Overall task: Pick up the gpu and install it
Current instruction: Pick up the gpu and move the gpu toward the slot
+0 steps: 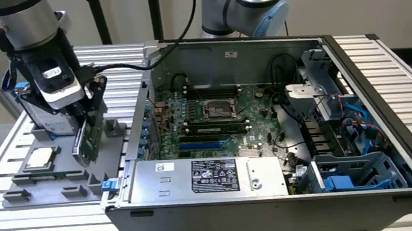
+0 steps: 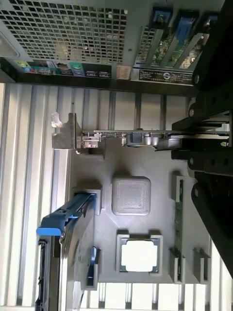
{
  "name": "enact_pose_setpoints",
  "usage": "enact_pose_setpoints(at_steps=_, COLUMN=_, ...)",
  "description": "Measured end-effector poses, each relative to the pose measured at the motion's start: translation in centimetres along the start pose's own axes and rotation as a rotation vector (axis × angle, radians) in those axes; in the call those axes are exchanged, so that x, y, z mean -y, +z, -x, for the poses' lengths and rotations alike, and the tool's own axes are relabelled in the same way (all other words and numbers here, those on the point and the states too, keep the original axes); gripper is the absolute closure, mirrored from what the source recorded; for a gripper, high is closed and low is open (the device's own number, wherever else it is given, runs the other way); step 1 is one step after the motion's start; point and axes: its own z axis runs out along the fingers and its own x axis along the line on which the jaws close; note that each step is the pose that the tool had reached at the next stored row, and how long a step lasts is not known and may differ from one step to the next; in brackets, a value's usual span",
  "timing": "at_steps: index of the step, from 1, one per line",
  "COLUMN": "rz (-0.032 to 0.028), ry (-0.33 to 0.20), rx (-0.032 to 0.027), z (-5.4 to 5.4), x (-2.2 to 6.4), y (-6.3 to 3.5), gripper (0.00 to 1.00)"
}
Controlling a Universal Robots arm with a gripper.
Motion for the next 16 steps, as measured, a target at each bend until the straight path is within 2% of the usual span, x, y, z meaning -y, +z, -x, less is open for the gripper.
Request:
enact_pose_setpoints(at_steps=10, rz=0.0000, ry=0.001, rx=-0.0023, z=0.7, x=0.24, y=-4.53, gripper=1.00)
enact_pose_setpoints(at_steps=16, rz=0.0003, ry=0.002, rx=-0.0111, z=1.9, x=0.54, y=-7.24, gripper=1.00)
